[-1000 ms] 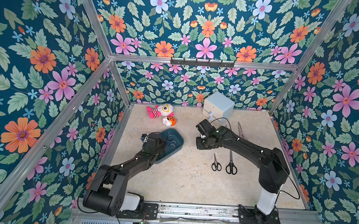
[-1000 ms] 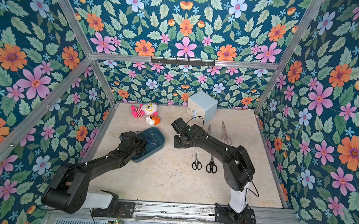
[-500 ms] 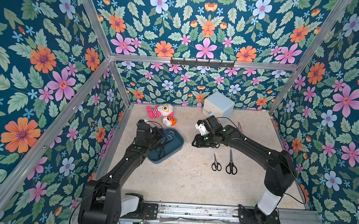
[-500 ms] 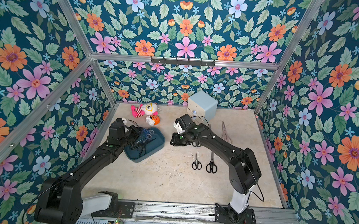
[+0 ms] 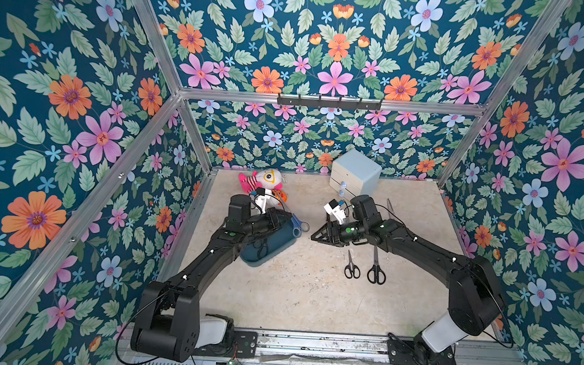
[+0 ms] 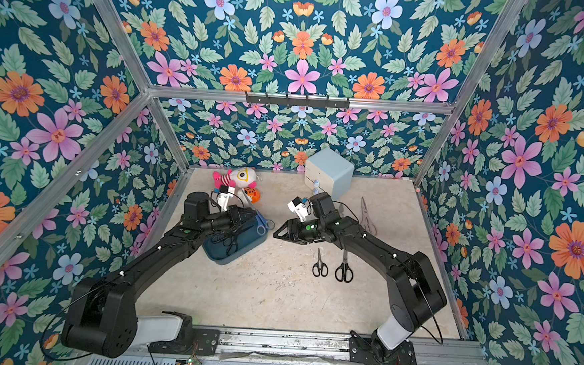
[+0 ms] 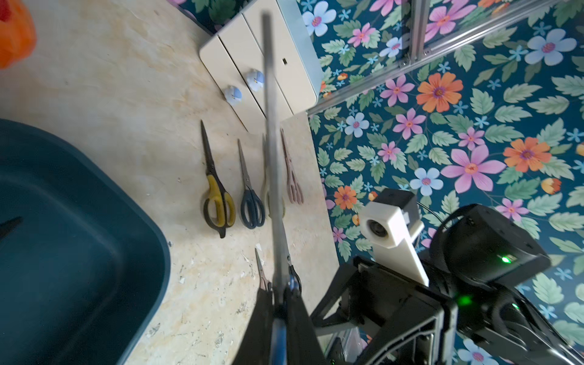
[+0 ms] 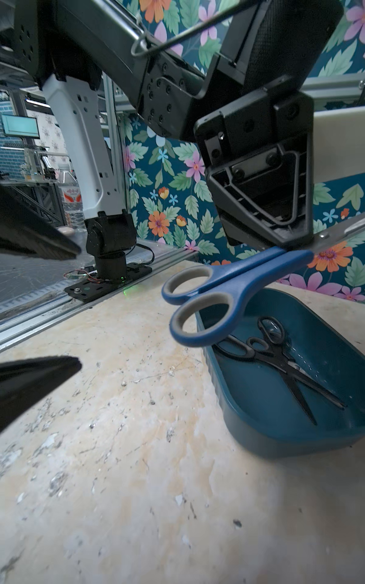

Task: Take the scissors out of the storage box
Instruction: Pick up the scissors from the storage box.

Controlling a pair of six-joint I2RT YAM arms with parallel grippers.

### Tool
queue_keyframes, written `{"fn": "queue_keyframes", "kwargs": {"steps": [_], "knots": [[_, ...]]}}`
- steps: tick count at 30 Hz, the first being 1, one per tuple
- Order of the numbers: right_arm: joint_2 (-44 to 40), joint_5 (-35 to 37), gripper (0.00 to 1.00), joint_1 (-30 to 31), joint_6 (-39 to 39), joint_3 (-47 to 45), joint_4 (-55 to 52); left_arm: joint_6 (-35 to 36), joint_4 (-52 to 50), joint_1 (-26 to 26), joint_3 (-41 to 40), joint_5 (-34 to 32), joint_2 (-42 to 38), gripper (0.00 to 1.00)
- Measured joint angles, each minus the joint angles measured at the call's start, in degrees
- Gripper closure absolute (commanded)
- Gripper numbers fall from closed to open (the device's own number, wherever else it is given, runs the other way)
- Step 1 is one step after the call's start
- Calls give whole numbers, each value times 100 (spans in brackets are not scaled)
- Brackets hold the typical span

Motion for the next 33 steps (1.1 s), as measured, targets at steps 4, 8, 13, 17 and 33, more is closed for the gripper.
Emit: {"fn": "queue_keyframes", "kwargs": {"steps": [4,8,13,17,33], "knots": [[-66,-181,46,-17,181,-42,407,42,11,-79,44,273,-39,100],[-11,-232,47,-61,155,35,431,39,17,-87,33,472,-90,100],[94,-232,49,-74,107,103,476,31,13,-83,57,702,-52,100],[120,-234,55,-74,107,105,568,11,15,-83,96,870,-4,100],[37,-245,94,-72,398,-291,1165,-33,7,-90,98,1027,160,84]]}}
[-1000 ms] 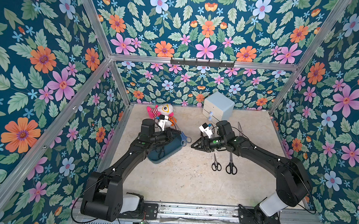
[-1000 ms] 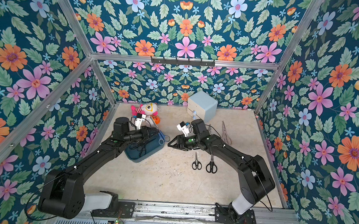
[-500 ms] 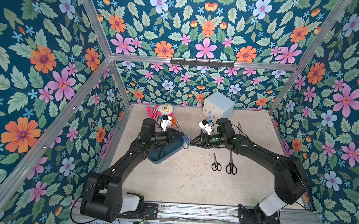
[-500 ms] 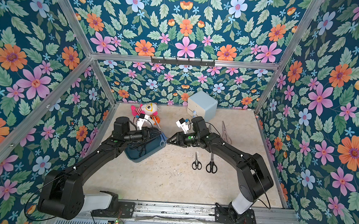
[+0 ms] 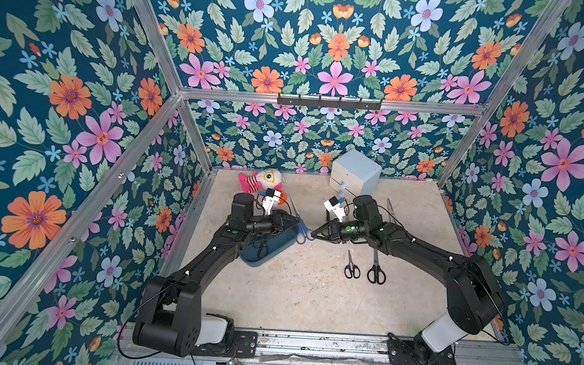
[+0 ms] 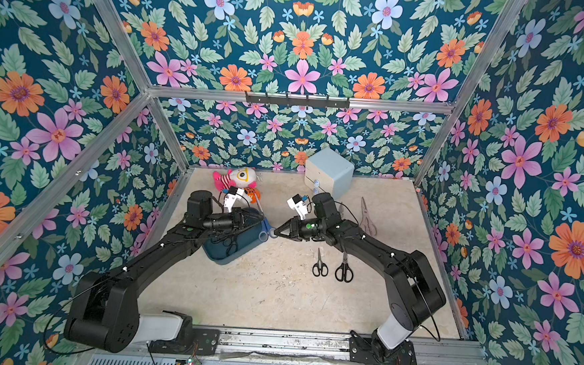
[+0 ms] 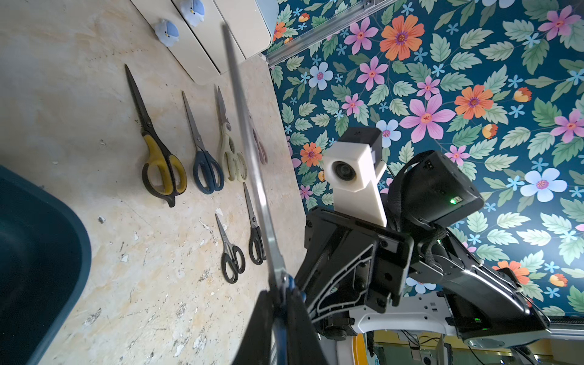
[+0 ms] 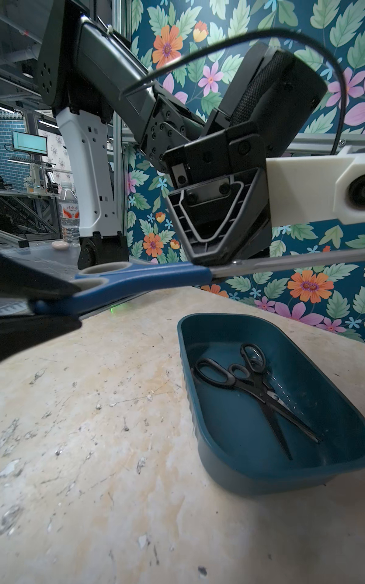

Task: Take the scissors out of the storage box
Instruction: Pick up the scissors from the storage box.

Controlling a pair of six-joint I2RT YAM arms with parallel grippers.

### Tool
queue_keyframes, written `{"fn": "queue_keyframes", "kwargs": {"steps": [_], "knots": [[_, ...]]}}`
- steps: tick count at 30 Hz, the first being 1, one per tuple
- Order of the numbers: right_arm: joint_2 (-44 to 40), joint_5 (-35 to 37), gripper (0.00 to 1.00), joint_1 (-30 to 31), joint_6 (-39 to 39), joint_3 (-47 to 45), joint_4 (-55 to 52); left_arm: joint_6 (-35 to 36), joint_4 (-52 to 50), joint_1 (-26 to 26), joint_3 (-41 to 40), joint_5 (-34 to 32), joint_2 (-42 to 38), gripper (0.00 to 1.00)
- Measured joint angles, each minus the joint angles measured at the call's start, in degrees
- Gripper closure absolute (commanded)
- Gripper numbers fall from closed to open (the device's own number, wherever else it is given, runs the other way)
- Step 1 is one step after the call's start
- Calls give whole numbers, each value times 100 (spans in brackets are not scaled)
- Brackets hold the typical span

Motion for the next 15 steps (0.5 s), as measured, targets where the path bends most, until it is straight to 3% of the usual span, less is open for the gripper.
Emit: {"fn": "queue_keyframes", "kwargs": {"steps": [3,5,10,15], "knots": [[-55,4,96,-2,144,-146,170,46,-81,-7,9,-122,15,44],[-118,35,97,-7,221,-232,236,50,-173,0,26,-186,15,33],[-304,332,97,-92,280,-461,208,378,-688,68,199,-461,-50,25],[-549,1027,97,-127,291,-737,-247,671,-1290,621,170,-1182,-216,25]]}}
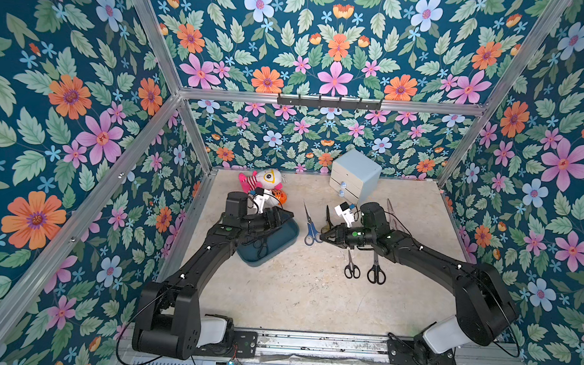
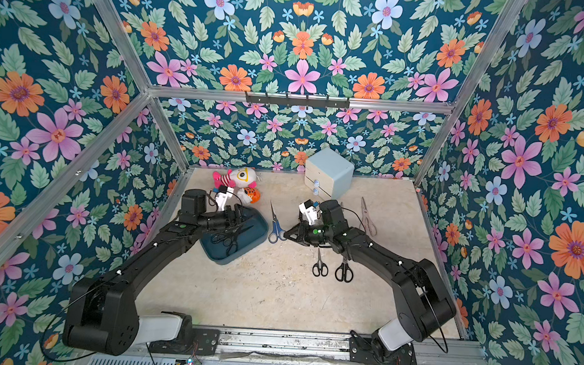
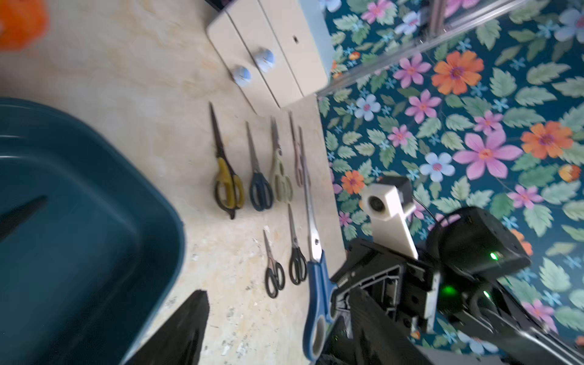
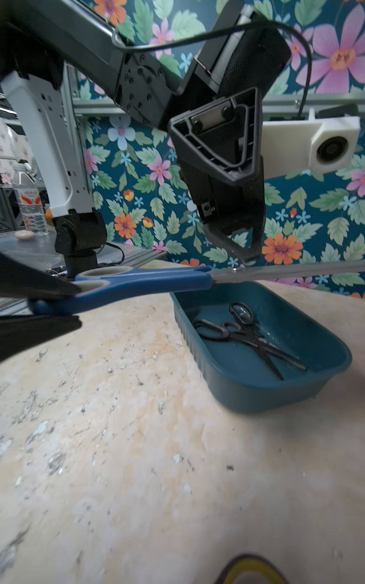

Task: Take the scissors out of the storage box
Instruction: Pick up the scissors from the storage box, then place the scissors at the center of the board.

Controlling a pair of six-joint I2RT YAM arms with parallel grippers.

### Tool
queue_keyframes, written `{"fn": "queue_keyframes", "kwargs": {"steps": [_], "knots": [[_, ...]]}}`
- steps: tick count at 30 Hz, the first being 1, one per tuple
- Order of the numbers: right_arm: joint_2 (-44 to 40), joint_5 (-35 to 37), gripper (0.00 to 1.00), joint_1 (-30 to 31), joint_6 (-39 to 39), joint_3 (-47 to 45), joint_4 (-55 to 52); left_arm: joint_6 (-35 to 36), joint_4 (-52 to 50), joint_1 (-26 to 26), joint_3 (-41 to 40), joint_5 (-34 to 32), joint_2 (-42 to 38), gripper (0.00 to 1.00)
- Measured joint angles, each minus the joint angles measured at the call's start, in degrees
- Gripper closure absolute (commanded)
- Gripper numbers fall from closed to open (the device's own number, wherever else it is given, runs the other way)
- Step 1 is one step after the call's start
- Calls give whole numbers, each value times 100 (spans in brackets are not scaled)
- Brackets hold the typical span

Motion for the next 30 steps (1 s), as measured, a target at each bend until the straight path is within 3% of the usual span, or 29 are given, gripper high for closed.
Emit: {"fn": "queue_keyframes", "kwargs": {"steps": [7,13,20,30], "knots": [[-382,925,96,11,149,-732,-562,168,-828,579,-9,-2035,-352,25],[-658,1329,96,149,483,-1532,-699,479,-1231,1016,334,-3217,37,25],[-658,1499,96,365,931,-2059,-293,527,-1246,1364,173,-3445,164,25],[-380,1740,91,516,1204,-2111,-15,551,-1060,1827,155,-3432,358,24]]}}
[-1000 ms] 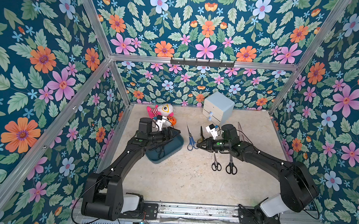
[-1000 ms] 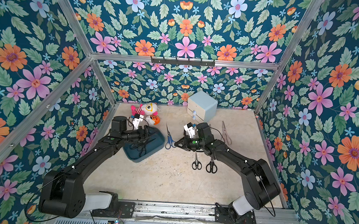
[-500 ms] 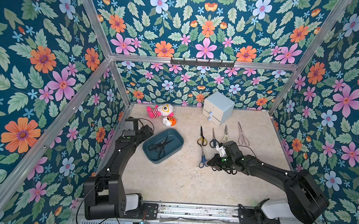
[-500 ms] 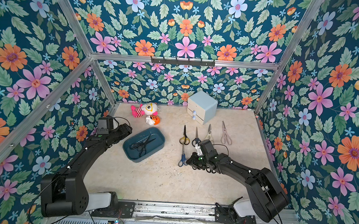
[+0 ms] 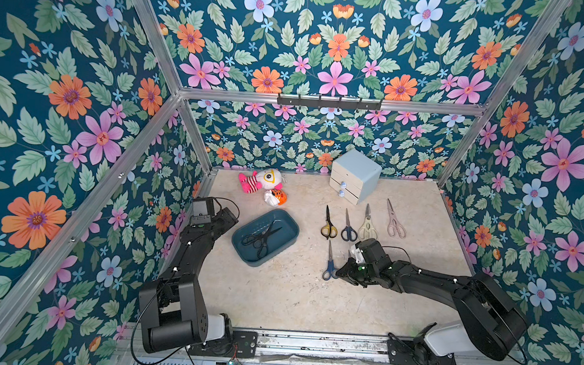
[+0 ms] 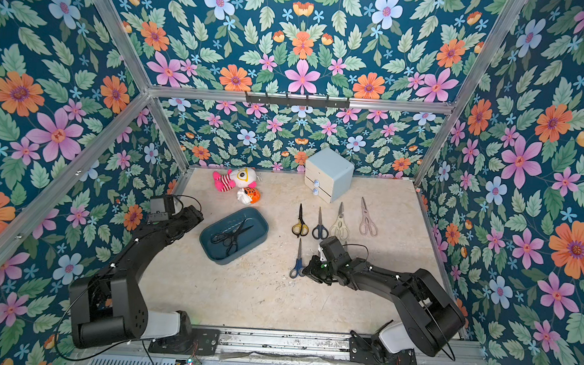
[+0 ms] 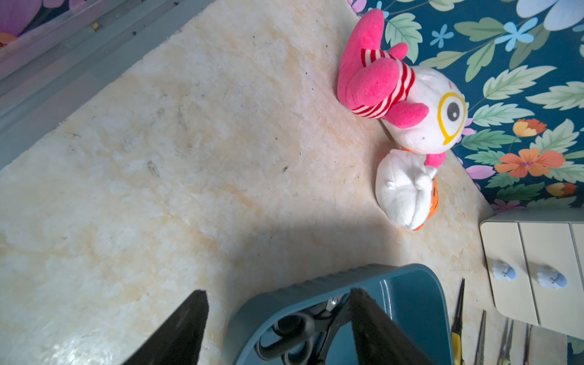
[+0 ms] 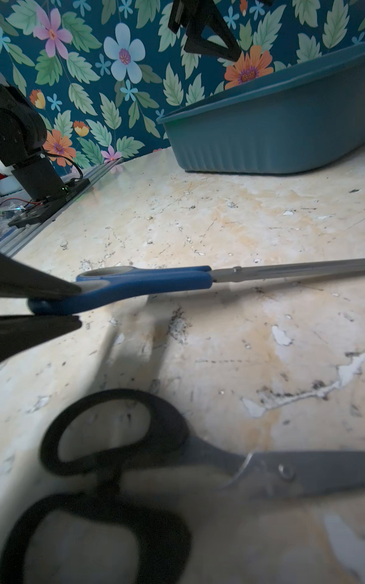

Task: Take the scissors out of the storage box
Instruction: Place the scissors at the center of the board, then adjust the storage box at the center of the board.

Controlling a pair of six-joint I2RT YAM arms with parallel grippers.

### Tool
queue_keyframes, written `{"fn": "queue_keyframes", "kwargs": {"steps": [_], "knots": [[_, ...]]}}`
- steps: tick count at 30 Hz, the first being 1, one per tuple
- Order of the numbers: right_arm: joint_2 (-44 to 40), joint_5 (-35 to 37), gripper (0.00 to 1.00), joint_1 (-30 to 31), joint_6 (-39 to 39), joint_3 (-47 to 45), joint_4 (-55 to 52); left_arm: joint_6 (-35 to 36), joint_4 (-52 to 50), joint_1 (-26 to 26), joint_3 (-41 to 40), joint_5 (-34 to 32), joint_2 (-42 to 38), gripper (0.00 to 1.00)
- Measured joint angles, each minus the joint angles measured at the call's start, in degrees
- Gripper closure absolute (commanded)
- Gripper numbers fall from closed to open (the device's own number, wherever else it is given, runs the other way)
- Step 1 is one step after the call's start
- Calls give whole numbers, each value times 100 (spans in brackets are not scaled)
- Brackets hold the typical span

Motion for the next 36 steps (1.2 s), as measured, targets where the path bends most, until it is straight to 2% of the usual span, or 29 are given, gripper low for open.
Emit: {"fn": "queue_keyframes", "kwargs": {"steps": [4,9,11,19,25,31,36], "knots": [[37,129,83,92,-4,22,-184,17,186,55,-7,94,157,25],[50,378,64,96,-17,175,-581,17,433,66,-118,518,452,26],[50,424,61,98,-61,323,-734,20,525,70,-160,752,575,26],[-101,726,59,98,-382,1244,-1502,59,693,70,-302,1467,785,27],[-116,883,58,101,-625,1965,-1906,59,734,70,-780,1845,614,27],[190,848,58,101,-778,2483,-2031,-363,957,20,-1541,2251,-20,27],[570,828,59,131,-822,2841,-2096,-896,1147,-249,-2017,2422,-728,27]]}}
